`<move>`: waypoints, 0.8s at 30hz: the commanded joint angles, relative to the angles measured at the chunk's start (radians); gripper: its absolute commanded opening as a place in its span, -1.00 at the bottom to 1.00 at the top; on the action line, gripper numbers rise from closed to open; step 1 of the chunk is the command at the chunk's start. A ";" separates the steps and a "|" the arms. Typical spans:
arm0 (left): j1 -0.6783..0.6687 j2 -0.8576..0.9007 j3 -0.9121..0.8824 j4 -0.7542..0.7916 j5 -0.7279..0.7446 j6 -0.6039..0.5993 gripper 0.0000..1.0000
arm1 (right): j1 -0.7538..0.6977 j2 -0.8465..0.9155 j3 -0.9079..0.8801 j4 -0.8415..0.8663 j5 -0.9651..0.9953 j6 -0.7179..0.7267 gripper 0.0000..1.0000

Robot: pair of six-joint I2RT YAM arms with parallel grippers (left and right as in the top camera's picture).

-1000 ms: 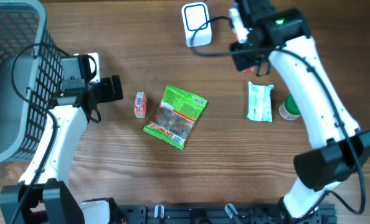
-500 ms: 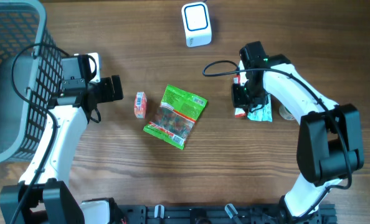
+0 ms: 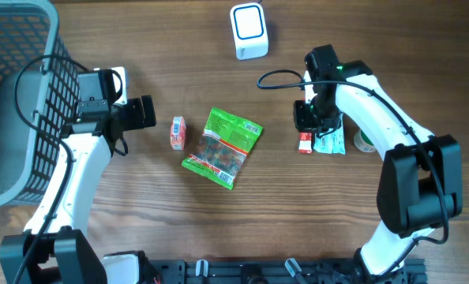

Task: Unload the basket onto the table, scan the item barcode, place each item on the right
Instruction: 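Bring red tube back and set it down beside the wipes pack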

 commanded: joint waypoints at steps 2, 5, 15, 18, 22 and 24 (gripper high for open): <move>0.005 -0.014 0.013 0.003 -0.006 0.005 1.00 | 0.032 -0.025 -0.020 0.073 -0.051 0.034 -0.78; 0.005 -0.014 0.013 0.003 -0.006 0.005 1.00 | 0.045 -0.024 -0.092 0.178 -0.010 0.084 -0.78; 0.005 -0.014 0.013 0.003 -0.006 0.005 1.00 | 0.046 -0.028 -0.288 0.325 0.370 0.186 -0.81; 0.005 -0.014 0.013 0.003 -0.006 0.005 1.00 | 0.043 -0.029 -0.265 0.267 0.414 0.132 -0.82; 0.005 -0.014 0.013 0.003 -0.006 0.005 1.00 | 0.047 -0.029 -0.179 0.233 0.172 -0.001 -0.70; 0.005 -0.014 0.013 0.003 -0.006 0.005 1.00 | 0.052 -0.029 -0.113 0.204 0.000 -0.008 -0.61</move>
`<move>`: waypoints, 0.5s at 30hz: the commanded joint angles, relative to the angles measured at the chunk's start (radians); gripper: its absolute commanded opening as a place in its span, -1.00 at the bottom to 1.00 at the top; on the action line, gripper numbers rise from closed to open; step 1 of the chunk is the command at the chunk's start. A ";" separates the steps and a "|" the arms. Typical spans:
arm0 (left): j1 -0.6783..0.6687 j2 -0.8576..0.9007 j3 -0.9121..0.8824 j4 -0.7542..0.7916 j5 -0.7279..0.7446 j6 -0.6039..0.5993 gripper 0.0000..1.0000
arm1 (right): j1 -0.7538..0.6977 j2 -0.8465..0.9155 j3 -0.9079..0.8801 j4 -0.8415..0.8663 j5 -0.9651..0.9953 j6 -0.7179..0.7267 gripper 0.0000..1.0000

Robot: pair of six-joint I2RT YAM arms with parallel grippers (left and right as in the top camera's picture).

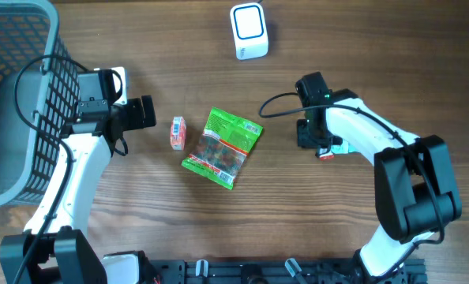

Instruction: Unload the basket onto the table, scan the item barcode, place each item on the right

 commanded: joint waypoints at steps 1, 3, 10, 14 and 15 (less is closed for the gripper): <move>0.005 -0.014 0.013 0.003 -0.006 0.005 1.00 | 0.010 -0.004 0.145 -0.027 -0.336 -0.092 -0.56; 0.005 -0.014 0.013 0.003 -0.006 0.005 1.00 | 0.034 -0.004 0.199 -0.025 -0.476 -0.149 -0.38; 0.005 -0.014 0.013 0.003 -0.006 0.005 1.00 | 0.183 0.003 0.205 0.132 -0.323 -0.261 0.27; 0.005 -0.014 0.013 0.003 -0.006 0.005 1.00 | 0.233 0.012 0.159 0.254 -0.279 -0.362 0.31; 0.005 -0.014 0.013 0.003 -0.006 0.005 1.00 | 0.238 0.019 0.152 0.275 -0.279 -0.388 0.31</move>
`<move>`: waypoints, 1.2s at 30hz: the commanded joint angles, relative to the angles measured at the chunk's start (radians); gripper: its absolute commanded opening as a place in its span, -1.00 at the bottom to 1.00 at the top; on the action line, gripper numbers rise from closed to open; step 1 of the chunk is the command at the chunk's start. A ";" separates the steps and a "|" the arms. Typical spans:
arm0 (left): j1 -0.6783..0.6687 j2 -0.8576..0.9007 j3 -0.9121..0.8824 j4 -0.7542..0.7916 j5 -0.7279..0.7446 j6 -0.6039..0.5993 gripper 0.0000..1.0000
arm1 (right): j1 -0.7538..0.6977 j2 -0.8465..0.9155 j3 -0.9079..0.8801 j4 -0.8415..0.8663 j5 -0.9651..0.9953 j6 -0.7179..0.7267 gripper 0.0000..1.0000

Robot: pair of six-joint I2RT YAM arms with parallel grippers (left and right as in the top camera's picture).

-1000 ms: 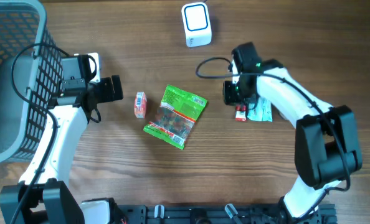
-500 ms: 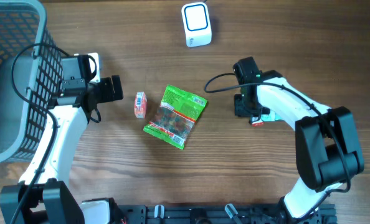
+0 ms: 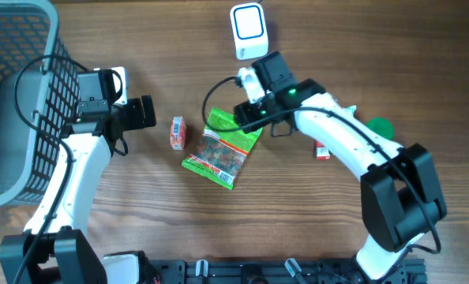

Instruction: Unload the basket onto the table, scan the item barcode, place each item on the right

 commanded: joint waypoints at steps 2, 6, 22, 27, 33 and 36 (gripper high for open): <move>0.005 -0.014 0.013 0.003 -0.006 0.005 1.00 | 0.020 0.036 -0.045 0.073 0.051 -0.147 0.30; 0.005 -0.014 0.013 0.003 -0.006 0.005 1.00 | 0.019 0.070 -0.078 0.129 0.093 -0.168 0.23; 0.005 -0.014 0.013 0.003 -0.006 0.005 1.00 | -0.050 0.047 -0.090 -0.117 0.352 -0.110 -0.92; 0.005 -0.014 0.013 0.003 -0.006 0.005 1.00 | -0.162 0.027 -0.090 -0.242 0.310 -0.099 -0.91; 0.005 -0.014 0.013 0.003 -0.006 0.005 1.00 | -0.265 0.027 -0.090 -0.261 0.198 -0.033 -0.90; 0.005 -0.014 0.013 0.003 -0.006 0.005 1.00 | -0.270 0.027 -0.090 -0.261 0.126 -0.033 -0.78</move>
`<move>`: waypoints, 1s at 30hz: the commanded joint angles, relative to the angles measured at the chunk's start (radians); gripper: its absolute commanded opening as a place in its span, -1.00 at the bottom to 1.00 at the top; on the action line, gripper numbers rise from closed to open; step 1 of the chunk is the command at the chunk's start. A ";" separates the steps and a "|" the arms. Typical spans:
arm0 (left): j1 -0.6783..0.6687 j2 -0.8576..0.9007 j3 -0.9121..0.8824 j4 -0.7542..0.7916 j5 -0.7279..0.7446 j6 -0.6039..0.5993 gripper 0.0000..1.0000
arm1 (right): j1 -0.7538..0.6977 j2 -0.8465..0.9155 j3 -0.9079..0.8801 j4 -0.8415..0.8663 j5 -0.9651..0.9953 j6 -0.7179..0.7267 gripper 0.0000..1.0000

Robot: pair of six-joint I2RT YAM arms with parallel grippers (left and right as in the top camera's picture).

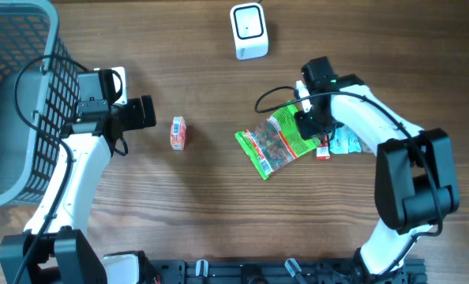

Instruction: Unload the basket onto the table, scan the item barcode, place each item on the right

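Note:
A green snack bag point(275, 144) lies tilted right of the table's middle. My right gripper point(309, 126) is at the bag's right end and looks shut on it. The white barcode scanner point(249, 31) stands at the far edge, up and left of the bag. Beside a small red-orange packet point(178, 132), my left gripper point(145, 112) hovers to its left, looking open and holding nothing.
A grey wire basket point(13, 102) fills the far left. A small red item point(323, 153) and a pale blue packet point(347, 143) lie just under and right of my right arm. The right arm's cable loops near the bag's top.
The green bag has moved from the table's middle to the right and turned, with my right gripper at its end. The right arm has swung back to the right. The left arm is unchanged.
My right gripper was first over the small red and pale blue items at the right, and still there a moment later. Then it was at the top edge of the green bag in the middle. Now the bag lies further right with the gripper on it.

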 commanded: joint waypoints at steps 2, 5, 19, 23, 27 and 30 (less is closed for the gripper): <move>0.005 -0.014 0.013 0.003 -0.006 0.005 1.00 | 0.001 -0.021 -0.005 0.004 -0.108 0.020 -0.63; 0.005 -0.014 0.013 0.003 -0.006 0.005 1.00 | 0.001 -0.021 -0.005 0.002 -0.108 0.020 -0.56; 0.005 -0.014 0.013 0.003 -0.006 0.005 1.00 | 0.001 -0.021 -0.005 0.003 -0.108 0.021 -0.28; 0.005 -0.014 0.013 0.003 -0.006 0.005 1.00 | 0.001 -0.021 -0.005 0.004 -0.108 0.021 -0.27; 0.005 -0.014 0.013 0.003 -0.006 0.005 1.00 | 0.001 -0.021 -0.005 0.004 -0.108 0.021 -0.26; 0.005 -0.014 0.013 0.003 -0.006 0.005 1.00 | 0.001 -0.021 -0.005 0.005 -0.108 0.021 -0.26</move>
